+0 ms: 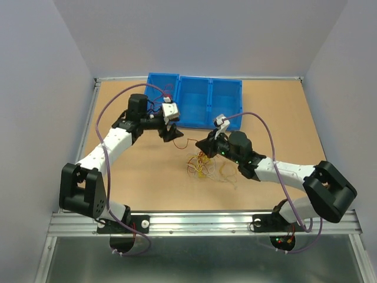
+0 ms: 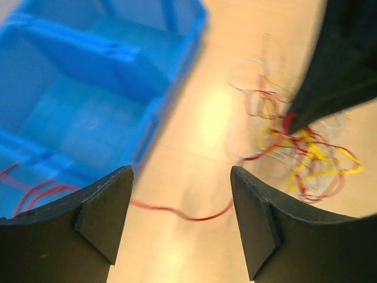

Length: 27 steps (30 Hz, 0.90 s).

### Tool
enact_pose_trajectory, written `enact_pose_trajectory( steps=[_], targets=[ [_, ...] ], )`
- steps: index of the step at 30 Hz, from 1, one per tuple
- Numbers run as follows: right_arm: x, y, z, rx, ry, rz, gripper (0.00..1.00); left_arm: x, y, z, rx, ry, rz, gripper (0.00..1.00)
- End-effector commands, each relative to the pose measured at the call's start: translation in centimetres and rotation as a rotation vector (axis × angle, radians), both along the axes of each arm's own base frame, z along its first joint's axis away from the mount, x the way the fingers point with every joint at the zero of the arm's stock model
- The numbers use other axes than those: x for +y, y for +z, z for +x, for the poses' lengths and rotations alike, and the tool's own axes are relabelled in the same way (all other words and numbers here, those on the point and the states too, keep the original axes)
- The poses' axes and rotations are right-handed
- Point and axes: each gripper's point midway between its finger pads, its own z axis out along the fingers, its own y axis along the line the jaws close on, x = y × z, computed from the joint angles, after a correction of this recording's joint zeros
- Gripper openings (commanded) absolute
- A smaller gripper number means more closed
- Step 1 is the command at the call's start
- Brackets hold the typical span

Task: Untangle the cables

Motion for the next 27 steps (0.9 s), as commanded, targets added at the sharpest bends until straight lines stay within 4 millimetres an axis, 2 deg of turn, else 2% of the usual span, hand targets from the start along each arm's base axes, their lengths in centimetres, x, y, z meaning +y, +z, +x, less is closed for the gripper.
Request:
enact_pose_trajectory(
  steps=[1, 2, 7, 15, 17, 18, 21, 22, 24, 27],
  targets=[
    [1.5, 5.0, 1.2, -0.092, -0.007, 0.109, 0.01, -2.4, -1.2, -3.7, -0.123, -0.202, 0.035, 0.79],
    [1.4, 5.0, 1.2, -0.092, -0.008, 0.109, 0.01, -2.9, -2.1, -4.4, -0.107, -0.230, 0.051, 0.79],
    [1.7, 5.2, 1.1, -0.091, 0.005, 0.114, 0.01, -3.6, -3.0, -5.1, -0.126, -0.277, 0.071, 0.78],
    [2.4, 5.3, 0.8, -0.084, 0.043, 0.119, 0.01, -4.5, -3.0, -4.2, -0.134, -0.238, 0.067, 0.78],
    [2.5, 5.2, 0.8, -0.081, 0.049, 0.119, 0.00, -4.8, -3.2, -4.0, -0.125, -0.230, 0.069, 0.74],
    [2.6, 5.2, 0.8, -0.083, 0.052, 0.120, 0.01, -4.9, -3.3, -3.8, -0.124, -0.231, 0.071, 0.71],
    [2.7, 5.4, 0.8, -0.086, 0.054, 0.124, 0.01, -5.2, -4.0, -3.4, -0.100, -0.220, 0.083, 0.42],
    [2.7, 5.4, 0.8, -0.087, 0.052, 0.125, 0.00, -5.2, -4.1, -3.3, -0.098, -0.217, 0.085, 0.19],
    [2.7, 5.3, 0.8, -0.086, 0.051, 0.122, 0.01, -5.1, -4.4, -3.2, -0.095, -0.212, 0.092, 0.00],
    [2.7, 4.7, 0.9, -0.080, 0.048, 0.111, 0.02, -5.0, -4.2, -3.6, -0.103, -0.220, 0.087, 0.00]
  ],
)
